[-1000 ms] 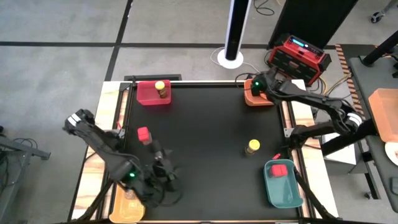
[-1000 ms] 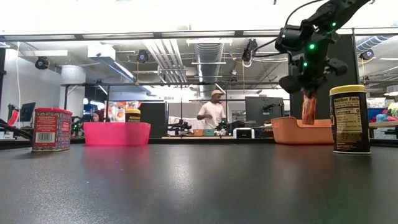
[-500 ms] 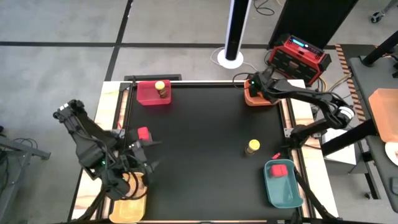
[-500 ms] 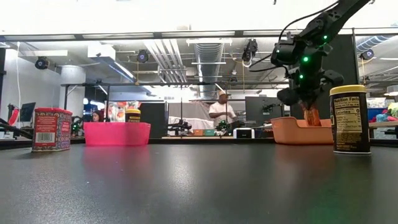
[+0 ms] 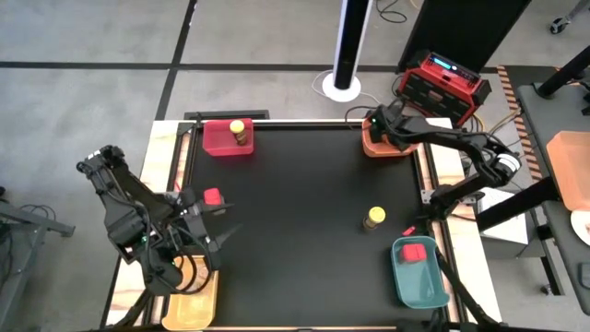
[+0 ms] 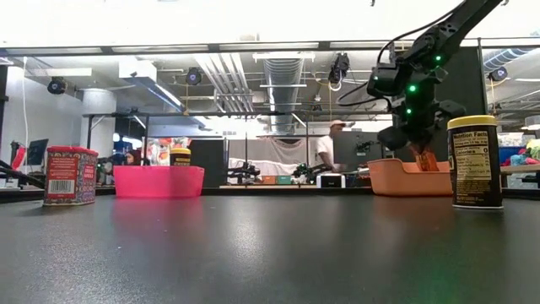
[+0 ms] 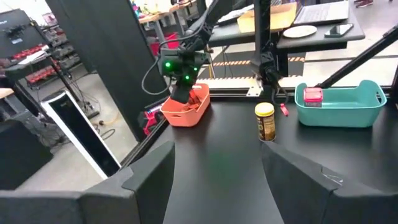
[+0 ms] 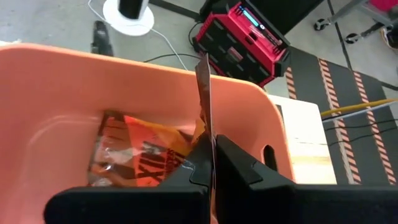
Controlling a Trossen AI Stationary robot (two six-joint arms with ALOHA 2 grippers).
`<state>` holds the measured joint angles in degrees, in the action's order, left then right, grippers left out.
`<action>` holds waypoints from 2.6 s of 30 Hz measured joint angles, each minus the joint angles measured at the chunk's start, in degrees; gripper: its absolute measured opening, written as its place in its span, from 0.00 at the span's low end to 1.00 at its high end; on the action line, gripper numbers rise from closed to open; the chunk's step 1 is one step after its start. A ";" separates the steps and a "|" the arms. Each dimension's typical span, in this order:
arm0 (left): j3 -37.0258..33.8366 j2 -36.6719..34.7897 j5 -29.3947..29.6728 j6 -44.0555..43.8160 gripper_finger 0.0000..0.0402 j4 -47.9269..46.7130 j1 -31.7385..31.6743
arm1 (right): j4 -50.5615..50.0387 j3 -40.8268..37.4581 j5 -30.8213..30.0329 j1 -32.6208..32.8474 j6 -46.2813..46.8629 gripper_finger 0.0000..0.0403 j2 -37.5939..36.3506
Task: Sort spices by type
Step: Put the orange seasoning bag into the orange bin, then put the red seasoning can into the blue bin
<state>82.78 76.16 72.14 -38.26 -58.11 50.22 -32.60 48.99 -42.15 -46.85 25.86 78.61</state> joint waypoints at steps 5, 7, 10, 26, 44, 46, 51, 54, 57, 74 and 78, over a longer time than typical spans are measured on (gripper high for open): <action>0.00 0.00 -0.01 -0.04 0.56 0.00 0.00 | -0.02 0.00 0.44 -0.35 -0.01 0.02 0.07; 0.00 0.03 0.00 -0.03 0.56 0.00 0.00 | -0.03 0.00 1.45 -0.35 -0.06 0.03 0.21; 0.00 0.21 0.25 -0.02 0.56 0.00 0.00 | 0.08 0.00 3.89 -0.35 -0.19 0.06 0.21; 0.00 0.33 0.37 -0.06 0.56 -0.01 0.00 | -0.13 0.00 8.15 0.28 0.01 0.34 -0.40; -0.04 0.35 -1.20 -1.18 0.56 0.00 0.00 | -1.54 0.00 8.14 12.02 0.10 0.48 -14.22; -0.06 0.39 -1.72 -1.54 0.56 0.00 0.00 | -1.50 0.00 8.13 15.10 0.48 0.47 -16.50; -0.09 0.39 -4.20 -1.81 0.56 0.02 0.00 | -1.38 0.00 8.13 25.81 2.28 0.43 -21.15; -0.09 0.39 -5.56 -2.01 0.56 0.02 0.00 | -0.69 0.00 8.04 33.72 2.66 0.40 -21.99; -0.11 0.39 -5.73 -3.09 0.56 0.00 0.00 | 1.60 0.00 7.69 42.01 2.64 0.37 -21.50; -0.11 7.43 -7.32 -7.43 0.56 0.00 -0.12 | 13.44 0.02 6.19 72.04 7.58 0.18 -11.01; -0.11 8.71 -8.87 -9.04 0.56 0.00 -0.44 | 13.41 0.02 8.50 75.92 10.73 0.15 -9.64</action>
<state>82.67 84.87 63.27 -47.30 -58.11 49.78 -19.19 49.01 -33.65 29.06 36.59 68.97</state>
